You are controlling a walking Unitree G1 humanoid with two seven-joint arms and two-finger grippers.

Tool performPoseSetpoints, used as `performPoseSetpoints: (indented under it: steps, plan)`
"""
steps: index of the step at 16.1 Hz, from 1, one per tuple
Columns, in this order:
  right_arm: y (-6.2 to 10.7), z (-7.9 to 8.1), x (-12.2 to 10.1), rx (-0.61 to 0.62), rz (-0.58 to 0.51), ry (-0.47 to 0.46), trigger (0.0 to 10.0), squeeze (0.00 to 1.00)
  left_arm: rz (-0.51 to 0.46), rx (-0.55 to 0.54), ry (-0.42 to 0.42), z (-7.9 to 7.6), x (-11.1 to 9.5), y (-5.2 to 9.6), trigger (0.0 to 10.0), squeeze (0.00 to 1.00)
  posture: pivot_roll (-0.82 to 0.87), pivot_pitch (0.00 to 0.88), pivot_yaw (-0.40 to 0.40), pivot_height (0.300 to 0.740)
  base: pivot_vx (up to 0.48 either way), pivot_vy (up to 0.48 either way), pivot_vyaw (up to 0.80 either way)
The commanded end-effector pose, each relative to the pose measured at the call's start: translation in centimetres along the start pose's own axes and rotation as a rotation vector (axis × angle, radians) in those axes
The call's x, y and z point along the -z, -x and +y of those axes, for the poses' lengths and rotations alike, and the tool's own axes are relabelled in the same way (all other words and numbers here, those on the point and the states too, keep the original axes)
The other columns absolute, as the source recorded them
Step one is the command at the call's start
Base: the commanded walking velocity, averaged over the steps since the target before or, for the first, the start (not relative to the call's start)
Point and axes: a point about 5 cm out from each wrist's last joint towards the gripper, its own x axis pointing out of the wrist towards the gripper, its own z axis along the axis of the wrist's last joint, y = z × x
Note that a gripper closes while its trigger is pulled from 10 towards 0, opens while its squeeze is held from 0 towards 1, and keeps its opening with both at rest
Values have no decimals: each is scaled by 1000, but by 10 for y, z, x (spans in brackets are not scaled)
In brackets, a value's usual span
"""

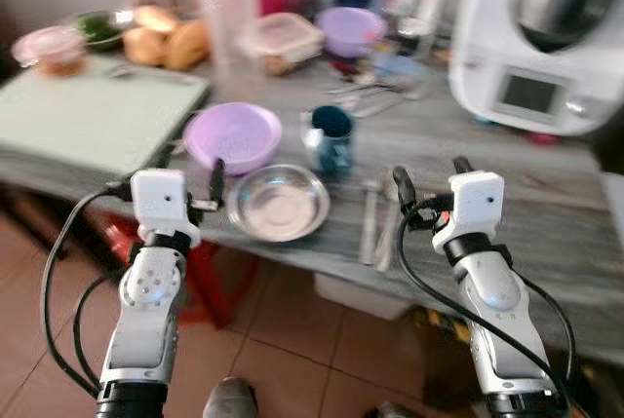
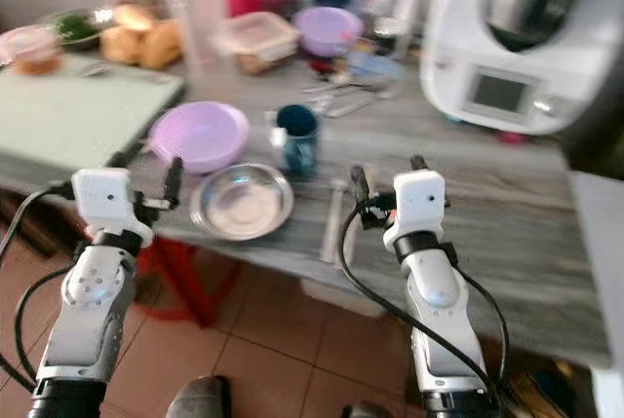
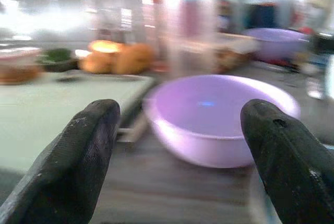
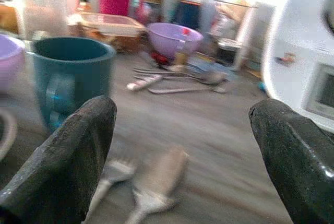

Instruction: Setting the table

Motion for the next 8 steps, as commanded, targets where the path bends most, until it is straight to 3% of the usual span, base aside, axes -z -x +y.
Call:
performPoseSetpoints:
  steps: [1,3,8]
  plan:
    - [1,-1,2,1,6,9,10000,0,-10,-35,-21,3,-1,-3,10000,0,-14,0,11,740,0,0,800]
    - [0,2,0,-19,-6,26,10000,0,-4,-126,-74,14,3,-4,10000,0,-17,0,13,740,0,0,800]
    - [-4,8,-6,-73,-43,84,10000,0,29,-147,-18,11,10,-2,10000,0,-18,0,9,740,0,0,800]
